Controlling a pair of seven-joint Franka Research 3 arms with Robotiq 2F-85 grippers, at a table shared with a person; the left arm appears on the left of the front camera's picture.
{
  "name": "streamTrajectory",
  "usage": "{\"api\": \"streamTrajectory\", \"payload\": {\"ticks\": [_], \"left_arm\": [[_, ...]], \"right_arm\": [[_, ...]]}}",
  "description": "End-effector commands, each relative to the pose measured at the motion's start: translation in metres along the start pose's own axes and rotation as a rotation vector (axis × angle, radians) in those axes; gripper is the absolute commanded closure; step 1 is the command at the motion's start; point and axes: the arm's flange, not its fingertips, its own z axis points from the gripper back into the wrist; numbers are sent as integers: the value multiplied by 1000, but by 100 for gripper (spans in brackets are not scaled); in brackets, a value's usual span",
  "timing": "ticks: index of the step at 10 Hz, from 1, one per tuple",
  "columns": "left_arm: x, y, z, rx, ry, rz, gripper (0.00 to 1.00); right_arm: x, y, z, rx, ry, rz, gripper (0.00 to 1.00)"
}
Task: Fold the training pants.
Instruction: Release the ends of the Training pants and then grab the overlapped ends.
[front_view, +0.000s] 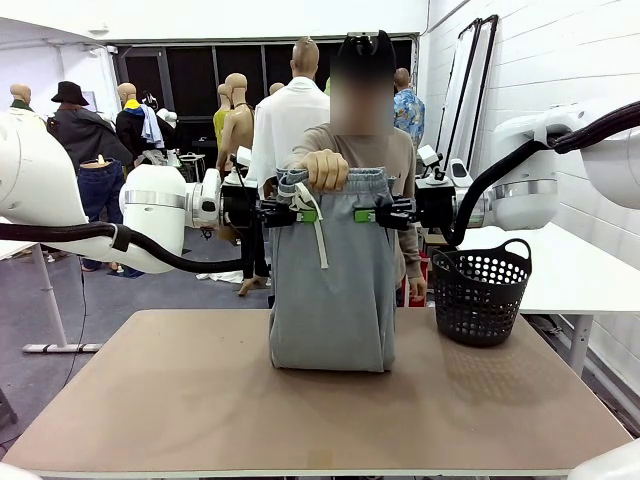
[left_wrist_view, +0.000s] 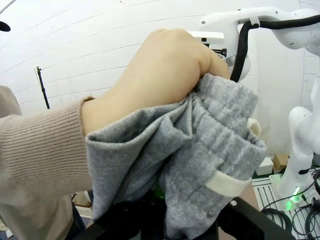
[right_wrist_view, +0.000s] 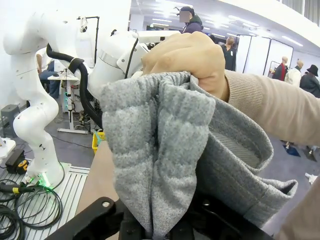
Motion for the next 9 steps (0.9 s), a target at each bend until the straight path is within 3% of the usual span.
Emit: {"api": "streamTrajectory", "payload": {"ticks": [1, 2, 3, 9], "left_arm": [[2, -2, 3, 10, -15, 9, 19], [3, -3, 5, 7, -16, 11, 0], [4, -5, 6, 6, -16, 12, 0], [1, -26, 24, 12, 6, 35, 0]], "right_arm": [[3, 1, 1, 8, 12, -24, 36], [4, 2, 2, 5, 12, -30, 16], [5, 3, 3, 6, 14, -40, 0], [7, 14, 20, -26, 30, -86, 0]]}}
